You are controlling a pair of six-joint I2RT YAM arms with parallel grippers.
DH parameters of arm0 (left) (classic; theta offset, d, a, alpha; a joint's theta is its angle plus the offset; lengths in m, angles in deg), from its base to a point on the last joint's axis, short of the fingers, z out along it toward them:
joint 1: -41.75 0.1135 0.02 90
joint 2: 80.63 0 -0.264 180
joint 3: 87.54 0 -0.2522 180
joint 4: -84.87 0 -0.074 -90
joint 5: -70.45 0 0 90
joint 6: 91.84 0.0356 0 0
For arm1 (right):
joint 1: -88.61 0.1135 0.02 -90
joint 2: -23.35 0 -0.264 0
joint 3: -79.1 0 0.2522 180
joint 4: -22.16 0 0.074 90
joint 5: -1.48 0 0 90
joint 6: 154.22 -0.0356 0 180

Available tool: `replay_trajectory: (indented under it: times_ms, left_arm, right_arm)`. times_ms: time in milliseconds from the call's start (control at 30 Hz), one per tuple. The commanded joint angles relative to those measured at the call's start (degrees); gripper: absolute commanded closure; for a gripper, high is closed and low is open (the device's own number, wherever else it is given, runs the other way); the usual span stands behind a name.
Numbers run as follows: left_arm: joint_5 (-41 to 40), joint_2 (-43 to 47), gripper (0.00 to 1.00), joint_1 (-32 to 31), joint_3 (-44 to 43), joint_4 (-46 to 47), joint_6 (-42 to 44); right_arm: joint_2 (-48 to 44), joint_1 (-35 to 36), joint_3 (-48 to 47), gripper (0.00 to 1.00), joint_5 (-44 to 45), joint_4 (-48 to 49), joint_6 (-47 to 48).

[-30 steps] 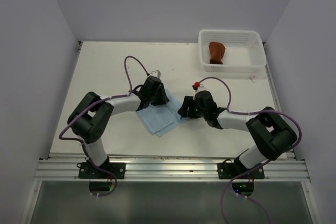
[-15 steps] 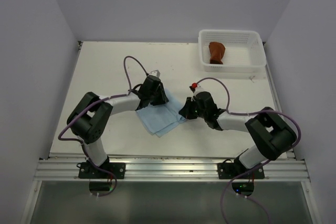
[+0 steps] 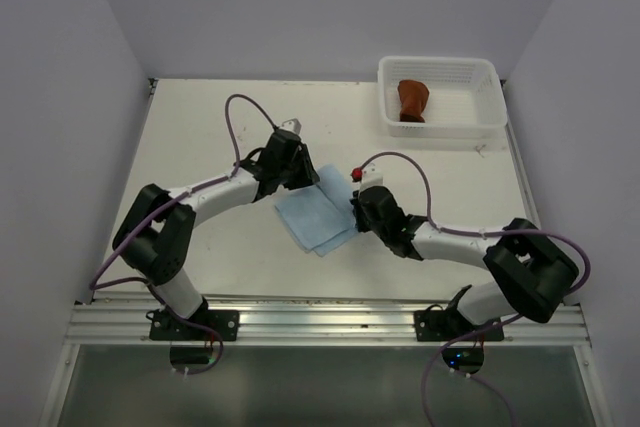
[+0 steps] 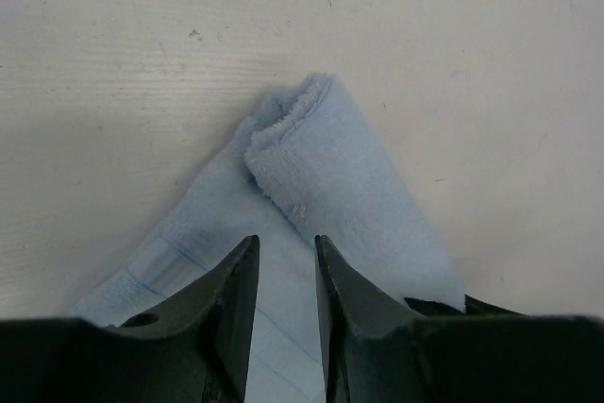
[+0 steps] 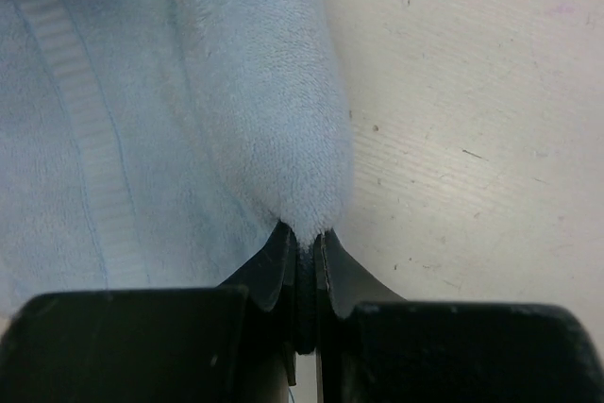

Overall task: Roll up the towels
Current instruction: Roll the towel

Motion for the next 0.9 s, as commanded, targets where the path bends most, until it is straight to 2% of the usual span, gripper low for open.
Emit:
replay_trajectory:
  times_ms: [0, 433, 667, 867]
  left_arm:
    - [-0.5, 2.6, 0.66, 0.6, -2.5, -1.3, 1.0]
    - [1.6, 3.0, 0.66, 0.5, -3.2, -0.5, 0.3]
    - [3.1, 4.3, 0.66, 0.3, -1.4, 1.0, -0.2]
    - [4.0, 4.1, 0.66, -0.1, -0.3, 2.3, -0.1]
  right_arm:
    - [0.3, 5.1, -2.5, 1.0, 12.2, -1.1, 5.5]
    - [10.2, 20.0, -8.7, 1.0, 30.9, -2.8, 14.1]
    - [17.4, 25.7, -14.1, 1.0, 35.0, -5.5, 16.4]
    - [20.4, 27.2, -16.3, 1.0, 35.8, -6.2, 16.2]
